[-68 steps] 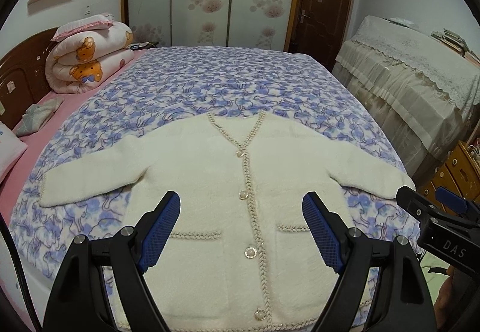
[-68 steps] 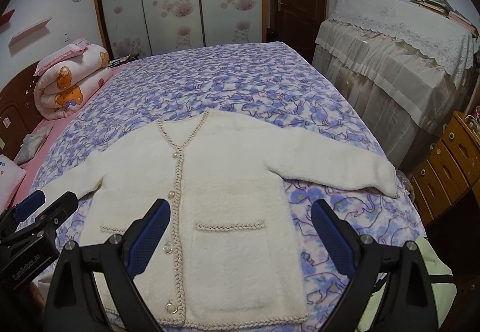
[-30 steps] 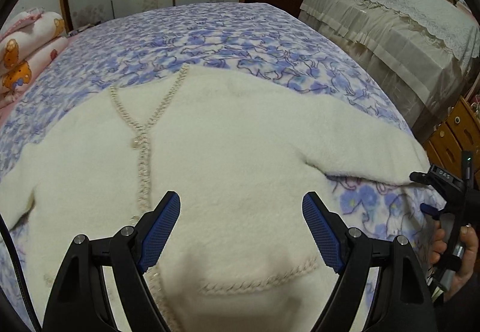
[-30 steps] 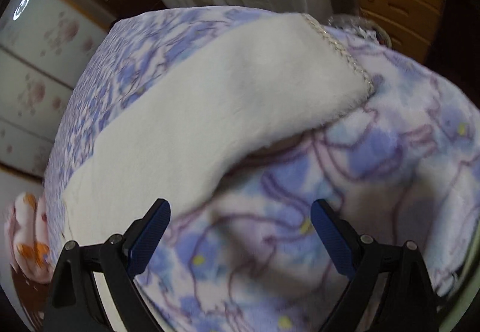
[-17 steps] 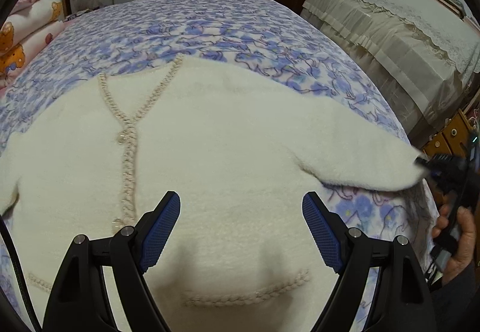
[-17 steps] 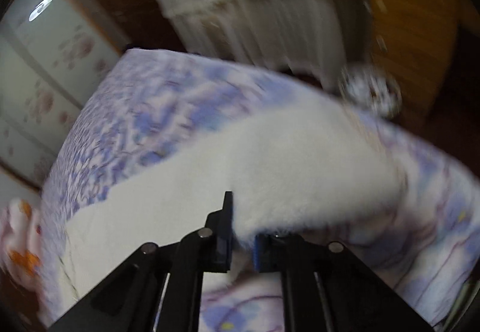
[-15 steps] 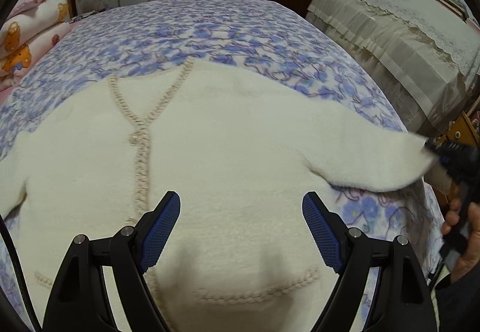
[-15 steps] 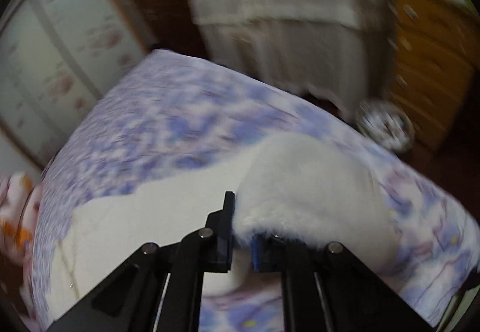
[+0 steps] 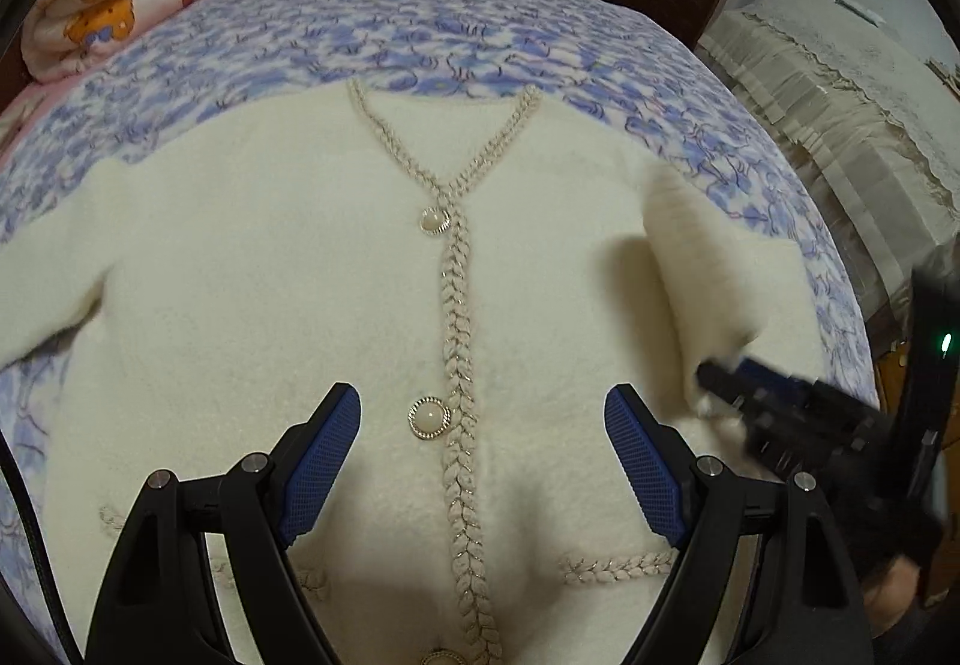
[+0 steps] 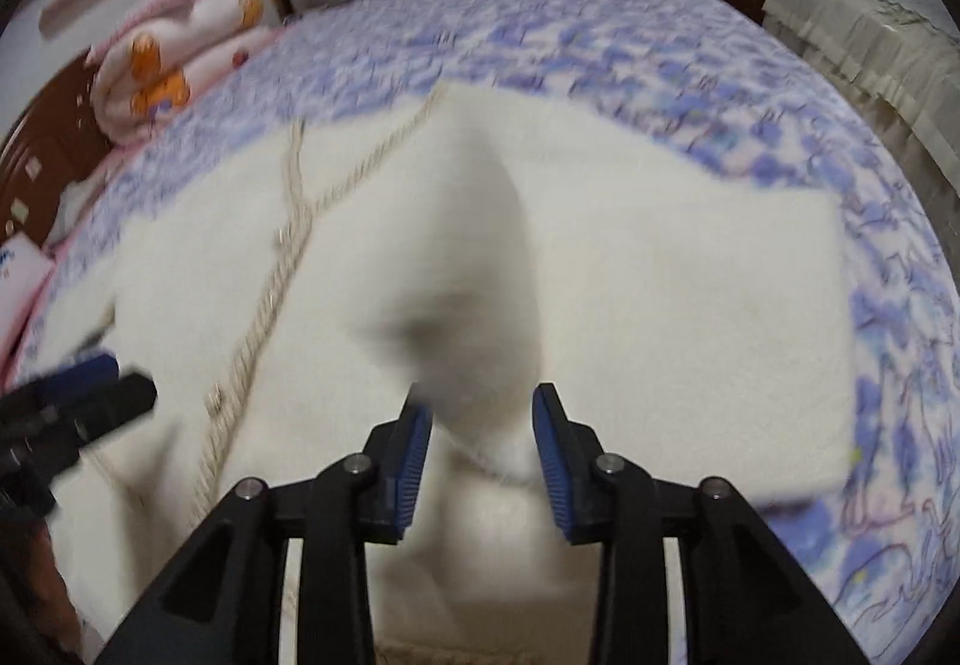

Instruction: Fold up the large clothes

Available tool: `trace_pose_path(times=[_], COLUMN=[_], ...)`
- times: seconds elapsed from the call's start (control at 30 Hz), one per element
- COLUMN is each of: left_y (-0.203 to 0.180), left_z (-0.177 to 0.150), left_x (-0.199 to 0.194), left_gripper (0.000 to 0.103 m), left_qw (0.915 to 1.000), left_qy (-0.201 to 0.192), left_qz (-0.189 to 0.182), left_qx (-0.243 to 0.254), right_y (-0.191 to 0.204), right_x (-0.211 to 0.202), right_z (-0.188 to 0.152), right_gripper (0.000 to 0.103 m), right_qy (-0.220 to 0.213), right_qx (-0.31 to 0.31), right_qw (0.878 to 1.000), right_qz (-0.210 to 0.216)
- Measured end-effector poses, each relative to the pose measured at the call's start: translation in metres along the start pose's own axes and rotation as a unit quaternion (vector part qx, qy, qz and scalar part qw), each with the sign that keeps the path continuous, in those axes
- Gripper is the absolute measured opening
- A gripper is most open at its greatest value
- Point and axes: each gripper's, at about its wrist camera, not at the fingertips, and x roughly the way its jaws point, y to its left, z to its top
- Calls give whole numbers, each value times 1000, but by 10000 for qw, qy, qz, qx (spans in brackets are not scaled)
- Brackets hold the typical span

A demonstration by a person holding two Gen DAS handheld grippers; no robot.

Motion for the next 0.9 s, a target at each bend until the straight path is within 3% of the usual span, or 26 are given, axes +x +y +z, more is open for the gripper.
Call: trace_pose_path(times=[0.03, 0.27, 0.4, 0.53, 0.7, 0.73, 0.77, 0.83, 0.9], left_y=[1, -17, -27, -35, -52, -54, -59, -68, -80], left_z=[-2, -2, 0, 3, 9, 12, 15, 25, 39], left_x=[4, 30, 55, 88, 118, 122, 124, 125, 109], left_gripper=[83, 83, 82, 65, 62, 51, 25, 19, 18], left_qw=[10000, 9968, 9907, 9814, 9817, 9829, 9842, 9797, 9838], left_qy=[56, 252, 475, 881, 994, 992, 997, 1114, 844], left_qz=[-55, -753, -1264, -1677, -1608, -1533, -1447, -1657, -1581], left_qx=[-12, -46, -150, -302, -252, -228, -194, -191, -9], right_y=[2, -22, -38, -46, -49, -49, -49, -51, -54], right_x=[-1, -26, -34, -37, -33, -32, -32, -34, -37], right_z=[-8, -38, -54, -68, -81, -82, -83, -83, -82], right_gripper=[46, 47, 47, 47, 47, 47, 47, 47, 47], right_qy=[49, 114, 78, 150, 249, 265, 268, 255, 208], right_qx=[-9, 497, 848, 1100, 1245, 1246, 1241, 1251, 1304], right_qw=[9999, 9980, 9956, 9924, 9903, 9903, 9904, 9906, 9901], right_qz=[94, 363, 402, 533, 571, 559, 542, 496, 469])
